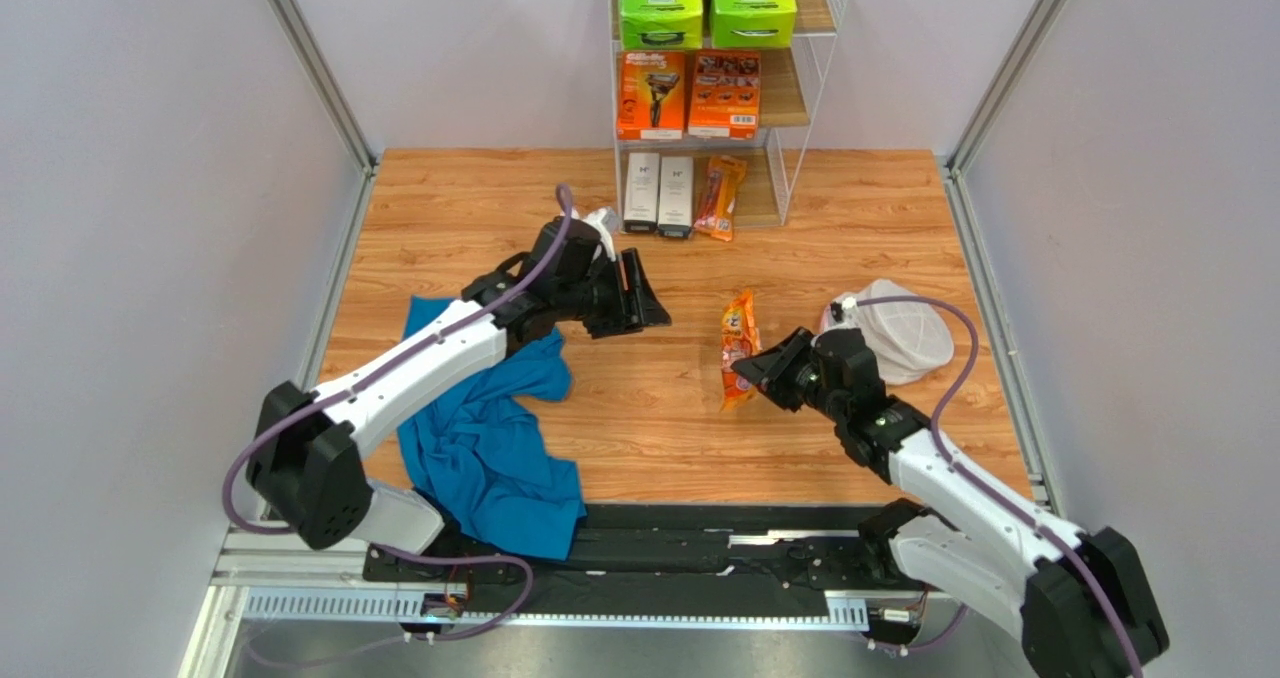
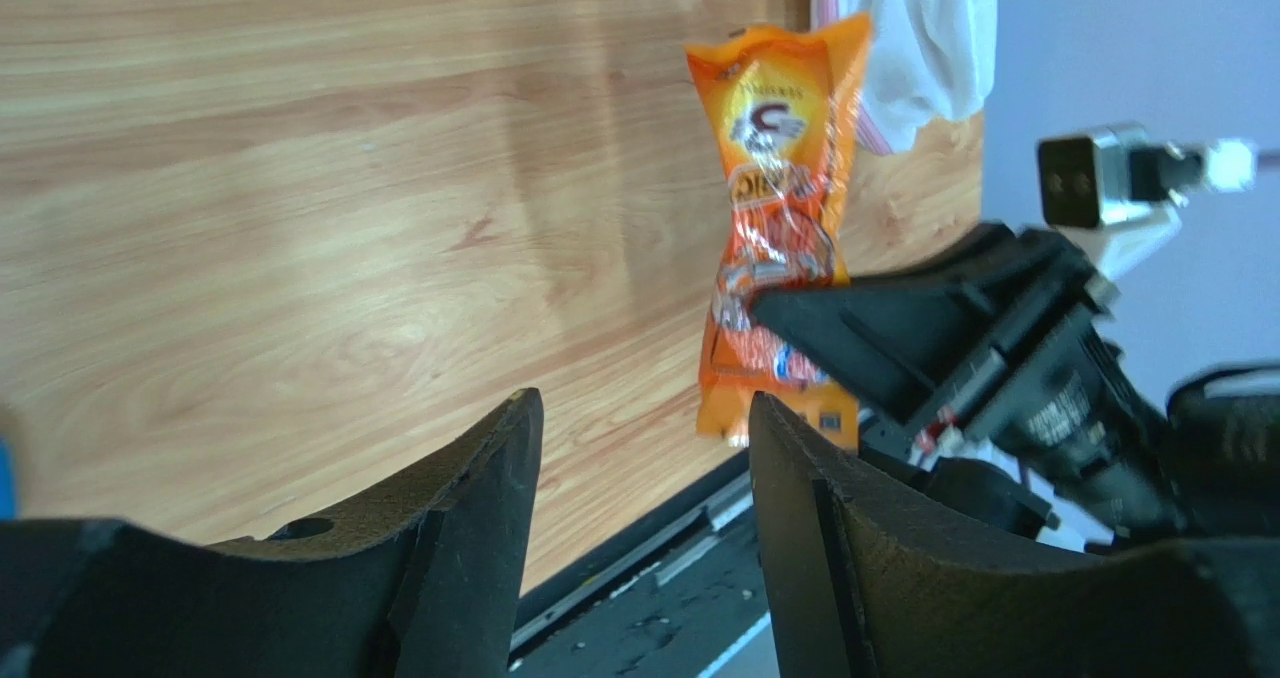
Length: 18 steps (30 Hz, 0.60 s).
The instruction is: Place and organize the shaving razors onto the shelf
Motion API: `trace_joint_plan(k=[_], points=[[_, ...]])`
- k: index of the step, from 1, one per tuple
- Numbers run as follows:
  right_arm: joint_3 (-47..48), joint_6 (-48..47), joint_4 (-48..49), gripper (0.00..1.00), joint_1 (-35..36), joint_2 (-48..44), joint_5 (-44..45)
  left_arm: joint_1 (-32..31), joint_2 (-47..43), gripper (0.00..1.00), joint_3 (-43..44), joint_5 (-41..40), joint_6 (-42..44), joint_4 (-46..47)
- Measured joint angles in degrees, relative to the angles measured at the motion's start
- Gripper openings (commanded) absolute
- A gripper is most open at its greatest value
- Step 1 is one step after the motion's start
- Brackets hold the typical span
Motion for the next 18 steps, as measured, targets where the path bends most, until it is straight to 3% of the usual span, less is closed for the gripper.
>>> trace_joint_plan(k=[8, 18], points=[[11.17, -7.06, 0.83, 0.0, -12.2, 19.82, -9.14, 0.74, -11.78, 0.62, -6.4, -4.98, 3.91, -5.97], [35.74, -9.97, 5.9, 0.0, -20.72, 46.97, -20.39, 0.74, -14.56, 0.62, -19.82, -4.33, 3.89, -7.15]])
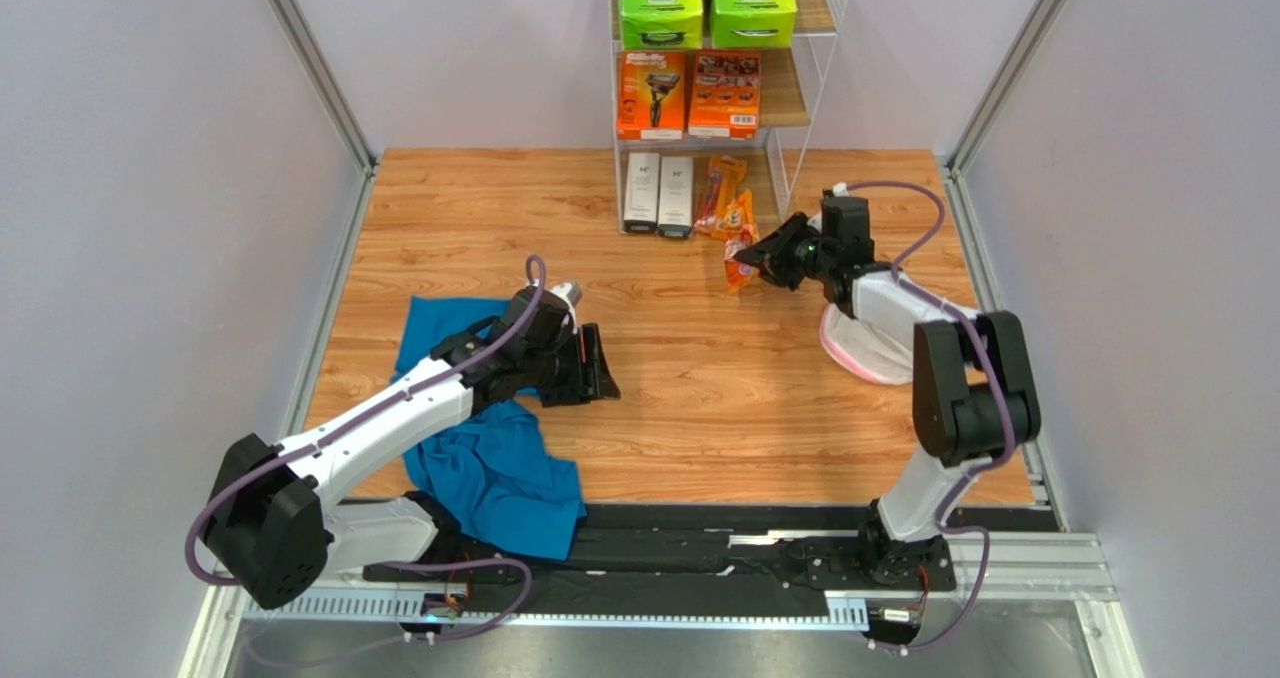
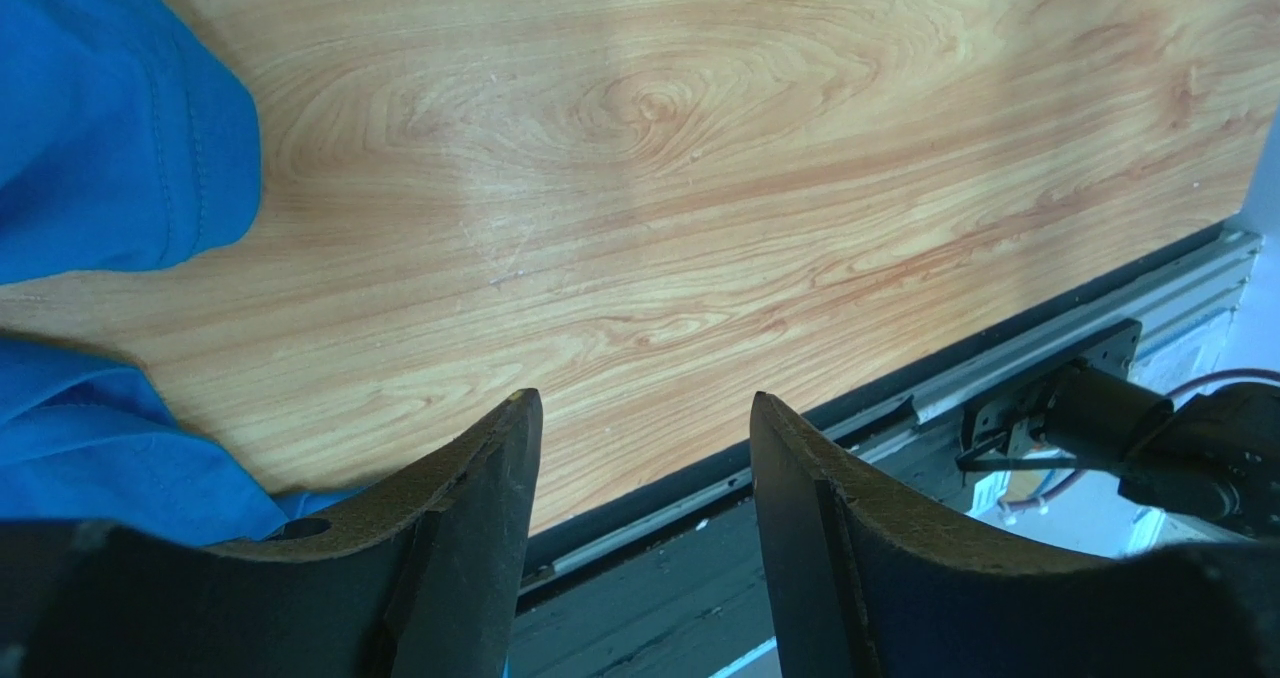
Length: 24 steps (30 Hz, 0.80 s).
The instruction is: Place and organize the shaving razors onto the shelf
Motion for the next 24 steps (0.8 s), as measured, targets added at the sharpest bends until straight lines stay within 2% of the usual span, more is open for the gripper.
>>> trace_joint_plan(k=[9, 17, 24], points=[[16.31, 0.26, -0.17, 0.0, -3.26, 15.87, -4.04, 0.0, -3.52, 0.61, -2.73, 0.85, 0.37, 0.26], [27.26, 1.4, -1.33, 0.01, -5.03, 23.76, -3.82, 0.0, -4.72, 0.61, -6.19, 1.42, 0.39, 0.33], [31.08, 3.52, -2.51, 0.06, -5.14, 28.39, -1.27, -0.02, -4.74, 0.59, -7.78, 2.73, 0.39, 0.48]])
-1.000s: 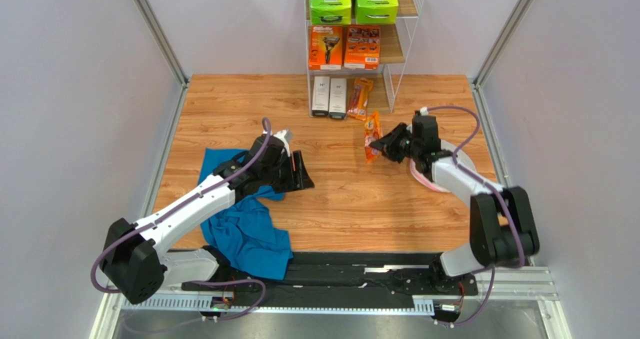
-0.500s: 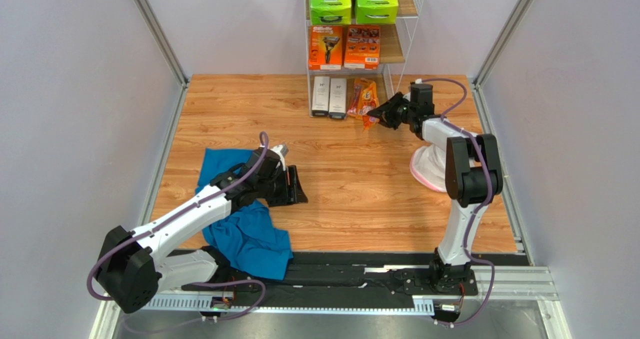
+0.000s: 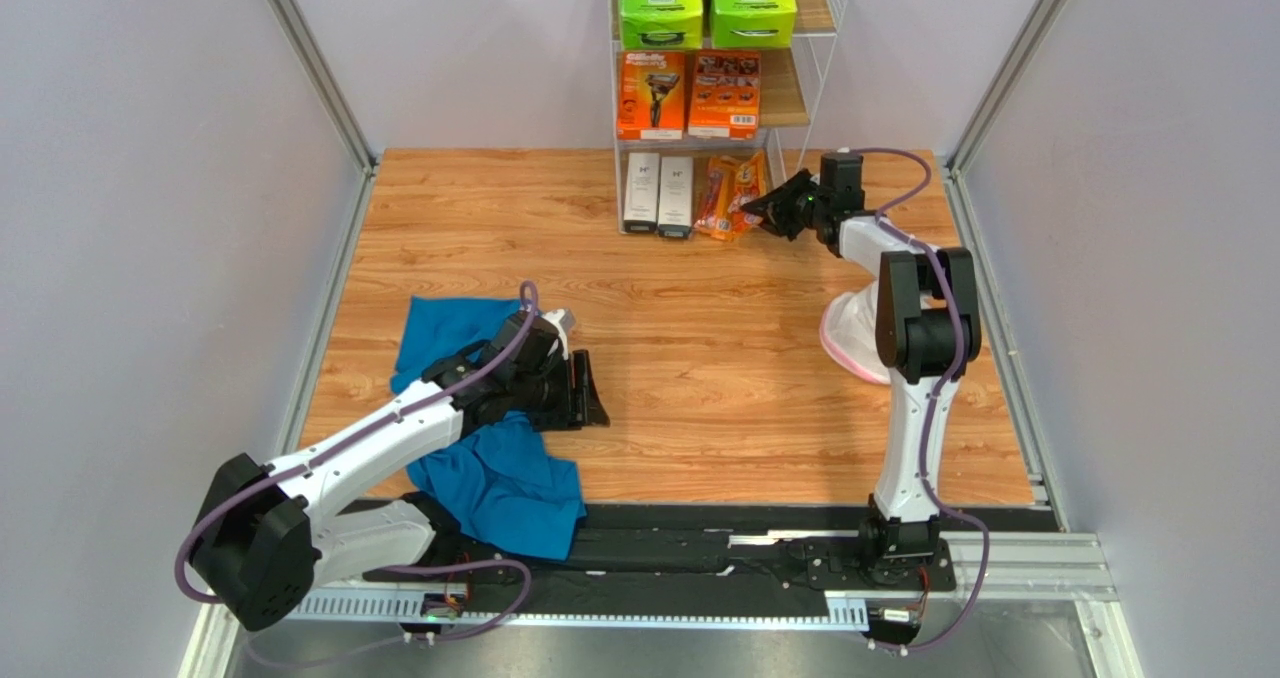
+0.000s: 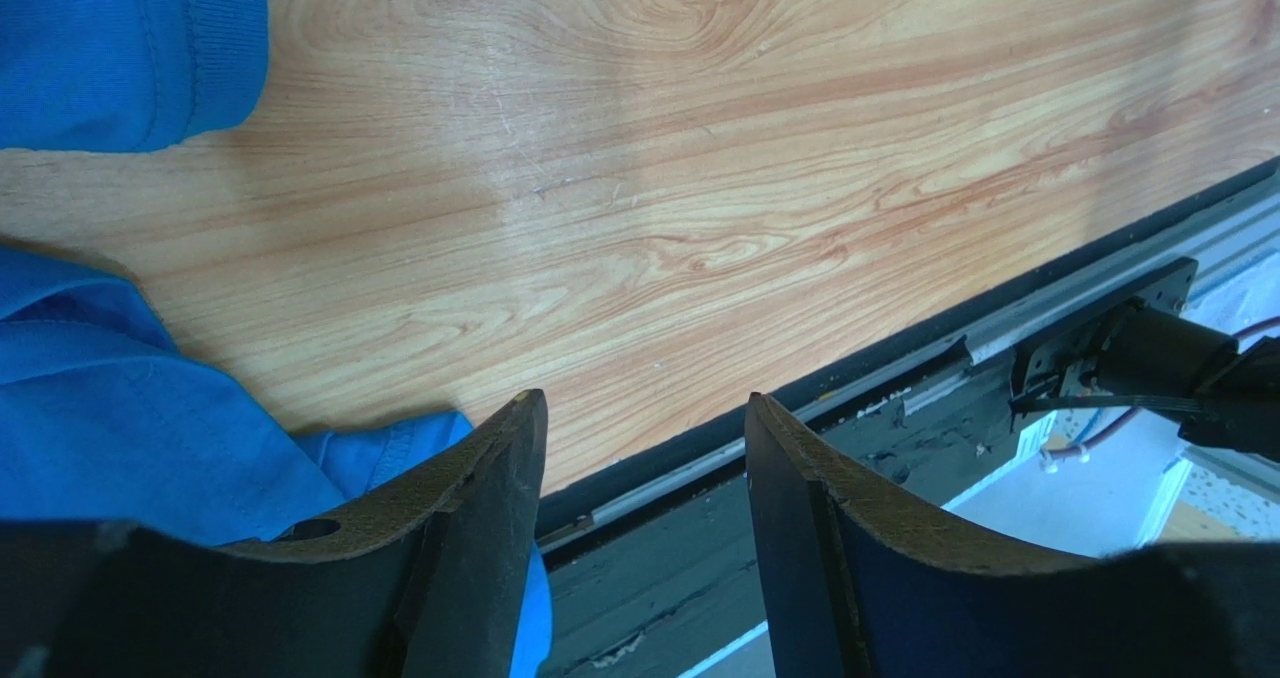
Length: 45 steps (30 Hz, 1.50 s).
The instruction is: Place and organize the shaving razors onto the shelf
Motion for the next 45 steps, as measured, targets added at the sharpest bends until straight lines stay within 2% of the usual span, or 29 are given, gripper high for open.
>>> trace_joint_plan(k=[7, 10, 11, 17, 23, 27, 38, 39, 42, 43, 45], points=[[2.86, 1.57, -2.16, 0.12, 0.39, 2.1, 4.13, -0.02, -0.76, 0.58, -0.2, 1.07, 0.0, 0.11], [5.57, 1.75, -5.99, 0.22, 0.42, 2.8, 6.1, -0.02, -2.19, 0.58, -0.74, 1.27, -0.02, 0.13], [6.64, 1.77, -7.56, 0.3, 0.42, 3.23, 6.71, -0.02, -2.54, 0.57, -0.92, 1.31, -0.02, 0.11], [10.58, 1.57, -17.79, 0.54, 0.68, 4.68, 12.0, -0.02, -5.07, 0.57, -1.99, 2.03, -0.79, 0.02], [12.04, 1.42, -23.65, 0.68, 0.83, 5.7, 14.84, -0.04, -9.09, 0.56, -3.54, 2.78, -2.03, -0.13], [10.03, 1.53, -22.03, 0.74, 0.96, 4.68, 15.02, -0.09, -9.73, 0.56, -3.87, 3.08, -2.36, -0.09], [-3.17, 0.72, -9.29, 0.74, 4.17, -3.02, 12.92, -0.48, -9.68, 0.56, -4.28, 3.5, -2.38, -0.07], [-4.04, 0.7, -8.59, 0.72, 4.44, -3.76, 12.68, -0.48, -9.68, 0.56, -4.28, 3.56, -2.38, -0.07], [-7.58, 0.79, -5.95, 0.59, 5.01, -6.47, 11.89, -0.52, -9.7, 0.56, -4.5, 3.63, -2.38, -0.02], [-8.81, 0.79, -5.18, 0.51, 4.96, -7.34, 11.78, -0.52, -9.7, 0.56, -4.63, 3.63, -2.38, -0.02], [-11.45, 1.05, -3.19, 0.44, 4.81, -8.98, 11.63, -0.52, -9.7, 0.56, -4.92, 3.63, -2.38, -0.04]])
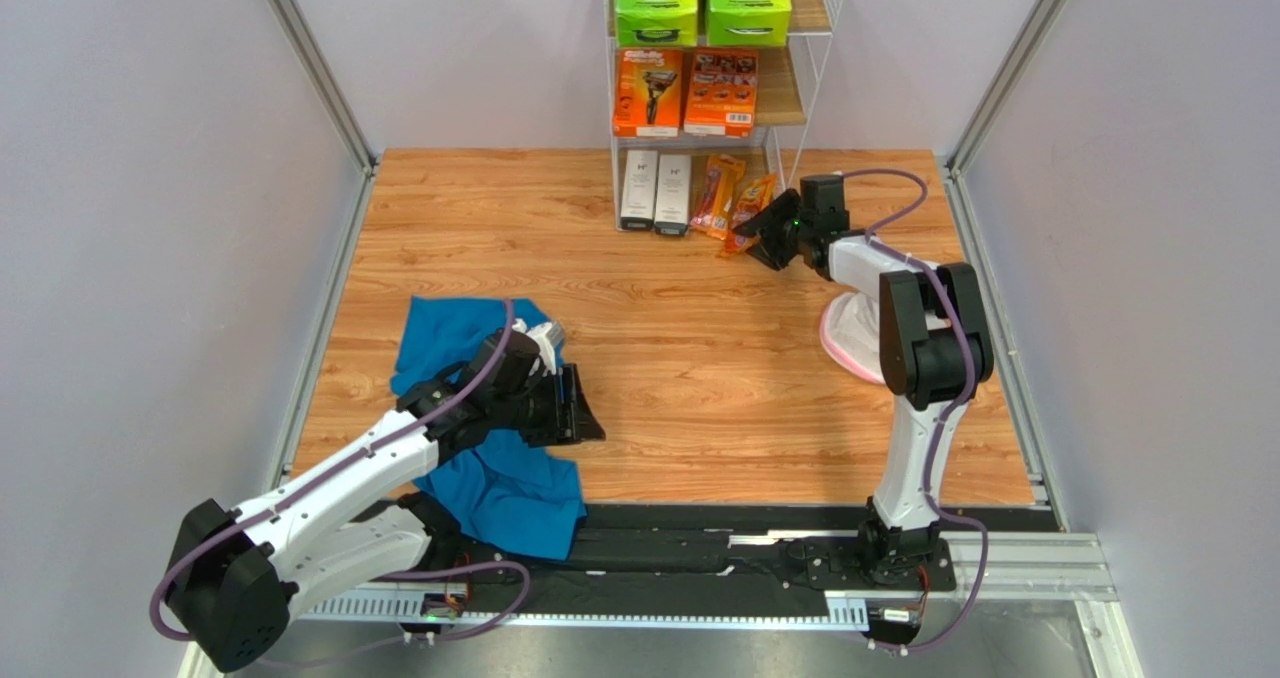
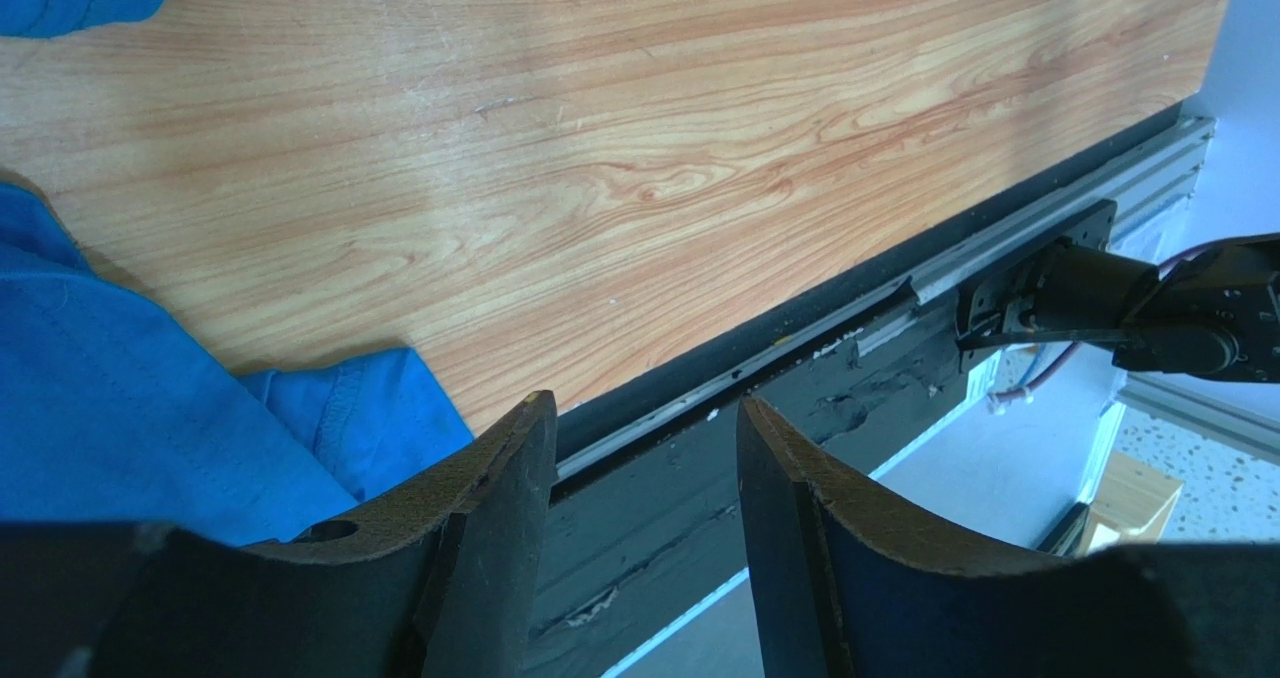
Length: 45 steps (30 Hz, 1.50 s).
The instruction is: Place and organize the shaving razors onto the shelf
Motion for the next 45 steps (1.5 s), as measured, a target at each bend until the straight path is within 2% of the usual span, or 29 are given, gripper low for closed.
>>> trace_joint_plan(k=[3, 6, 19, 29, 35, 36, 38, 39, 41, 45], points=[[-2.54, 0.33, 1.9, 0.22, -0.11, -1.27, -0.17, 0.0, 0.0, 0.56, -0.35, 0.0, 0.0, -0.04], [-2.89, 0.39, 2.8, 0.14, -0.35, -1.33, -0.33, 0.0, 0.0, 0.56, -0.37, 0.0, 0.0, -0.02], [2.21, -0.31, 3.48, 0.12, -1.57, 3.32, -1.49, 0.0, -0.61, 0.56, -0.37, -0.02, 0.0, -0.07], [6.29, -0.31, 2.25, 0.18, -3.3, 6.78, -1.29, -0.07, -0.72, 0.55, -0.37, -0.02, 0.0, -0.39], [8.94, -0.13, 2.32, 0.28, -3.39, 8.09, -0.74, -0.22, -1.31, 0.56, -0.37, -0.04, 0.02, -1.18], [9.09, -0.07, 2.36, 0.36, -3.39, 8.13, -0.74, -0.22, -1.49, 0.56, -0.37, -0.04, 0.02, -1.31], [9.09, -0.11, 2.54, 0.46, -3.39, 8.13, -0.83, -0.26, -1.86, 0.57, -0.37, -0.09, 0.04, -1.44], [8.9, -0.09, 2.99, 0.58, -3.39, 8.11, -0.81, -0.26, -2.08, 0.58, -0.37, -0.17, 0.04, -1.44], [7.34, -0.33, 4.02, 0.74, -3.39, 7.43, -0.79, -0.26, -2.54, 0.59, -0.37, -0.39, 0.13, -1.51], [0.42, -1.38, 4.46, 0.83, -3.39, 3.04, 0.02, -0.26, -3.34, 0.61, -0.37, -0.94, 0.46, -1.73]])
